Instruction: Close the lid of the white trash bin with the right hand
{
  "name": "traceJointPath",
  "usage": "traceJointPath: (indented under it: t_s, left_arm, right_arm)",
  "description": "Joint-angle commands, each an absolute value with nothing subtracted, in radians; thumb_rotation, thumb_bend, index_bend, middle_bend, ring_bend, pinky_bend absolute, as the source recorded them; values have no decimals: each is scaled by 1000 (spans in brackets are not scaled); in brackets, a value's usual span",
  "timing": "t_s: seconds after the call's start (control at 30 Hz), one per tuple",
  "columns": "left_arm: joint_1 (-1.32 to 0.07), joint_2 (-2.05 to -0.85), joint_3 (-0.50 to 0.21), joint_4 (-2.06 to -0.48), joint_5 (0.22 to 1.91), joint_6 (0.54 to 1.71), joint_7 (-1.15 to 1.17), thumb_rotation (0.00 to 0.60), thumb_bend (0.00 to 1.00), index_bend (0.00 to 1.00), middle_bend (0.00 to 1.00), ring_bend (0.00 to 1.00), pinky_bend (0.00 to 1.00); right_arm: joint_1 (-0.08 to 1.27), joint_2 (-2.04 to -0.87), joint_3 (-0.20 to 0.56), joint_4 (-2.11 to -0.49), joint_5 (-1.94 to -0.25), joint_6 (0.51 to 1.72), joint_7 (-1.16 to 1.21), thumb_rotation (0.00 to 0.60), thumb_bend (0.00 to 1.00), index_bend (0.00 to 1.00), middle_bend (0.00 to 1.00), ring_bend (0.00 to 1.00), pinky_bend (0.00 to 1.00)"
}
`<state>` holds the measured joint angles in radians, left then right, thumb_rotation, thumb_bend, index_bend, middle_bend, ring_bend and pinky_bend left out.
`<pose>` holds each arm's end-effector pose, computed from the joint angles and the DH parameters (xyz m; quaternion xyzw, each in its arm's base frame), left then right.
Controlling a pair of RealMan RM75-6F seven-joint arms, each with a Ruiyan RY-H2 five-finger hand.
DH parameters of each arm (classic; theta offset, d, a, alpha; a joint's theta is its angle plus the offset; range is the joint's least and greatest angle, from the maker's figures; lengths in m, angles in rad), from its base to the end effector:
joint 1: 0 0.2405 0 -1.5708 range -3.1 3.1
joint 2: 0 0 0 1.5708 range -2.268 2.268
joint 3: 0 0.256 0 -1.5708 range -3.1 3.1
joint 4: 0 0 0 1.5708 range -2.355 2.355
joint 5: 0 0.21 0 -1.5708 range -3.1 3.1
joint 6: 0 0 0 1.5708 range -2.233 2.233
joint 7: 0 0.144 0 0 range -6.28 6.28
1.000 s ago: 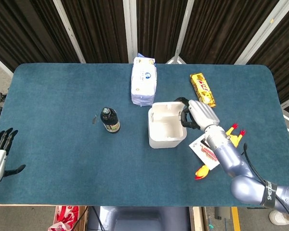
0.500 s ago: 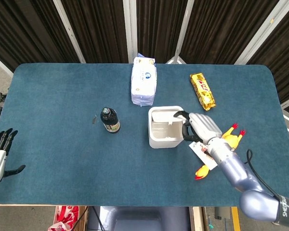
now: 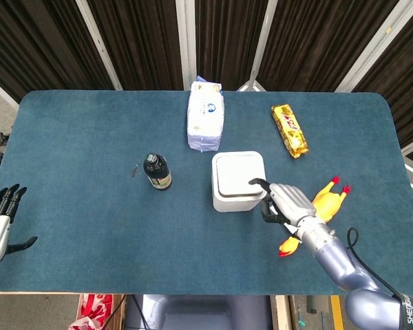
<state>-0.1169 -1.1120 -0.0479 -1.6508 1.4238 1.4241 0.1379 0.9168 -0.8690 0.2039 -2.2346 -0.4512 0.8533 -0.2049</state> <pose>-0.3113 0.1895 0.1532 -0.6116 -0.3820 -0.3360 0.6058 -0.0941 -0.2988 0.1171 0.6488 -0.6016 0.3218 0.3371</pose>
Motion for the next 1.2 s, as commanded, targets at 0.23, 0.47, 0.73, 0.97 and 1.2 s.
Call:
traceJointPath:
  t_s: [0.23,0.47,0.73,0.97,1.2]
  left_arm:
    - [-116,-1111,-47,-1651,1424,1426,135,600,0,0,0,0,0]
    - [-116,-1110,-47,-1650,1424,1425,133,600,0,0,0,0,0]
    - [-115,-1110,-47,-1649,1426,1429,131,600,0,0,0,0,0]
    - [-113,-1111,-48,-1646,1427,1433,128,600,0,0,0,0,0]
    - [-108,-1115,-45,-1635,1445,1450,125,600,0,0,0,0,0]
  right_arm:
    - [914,-894,180,-2233,-466,867,-202,600,778,172,744,878,830]
    - [923,-932,145,-2235,-465,874,-228,600,778,173,744,878,830]
    - [919,-943,155,-2234,-480,921,-217,600,778,172,744,878,830]
    - [842,-926,208,-2229,-663,1102,-183,600,763,59,649,752,706]
    - [595,-964,22,-2073,-1094,1339,-199,600,376,0,30,33,160]
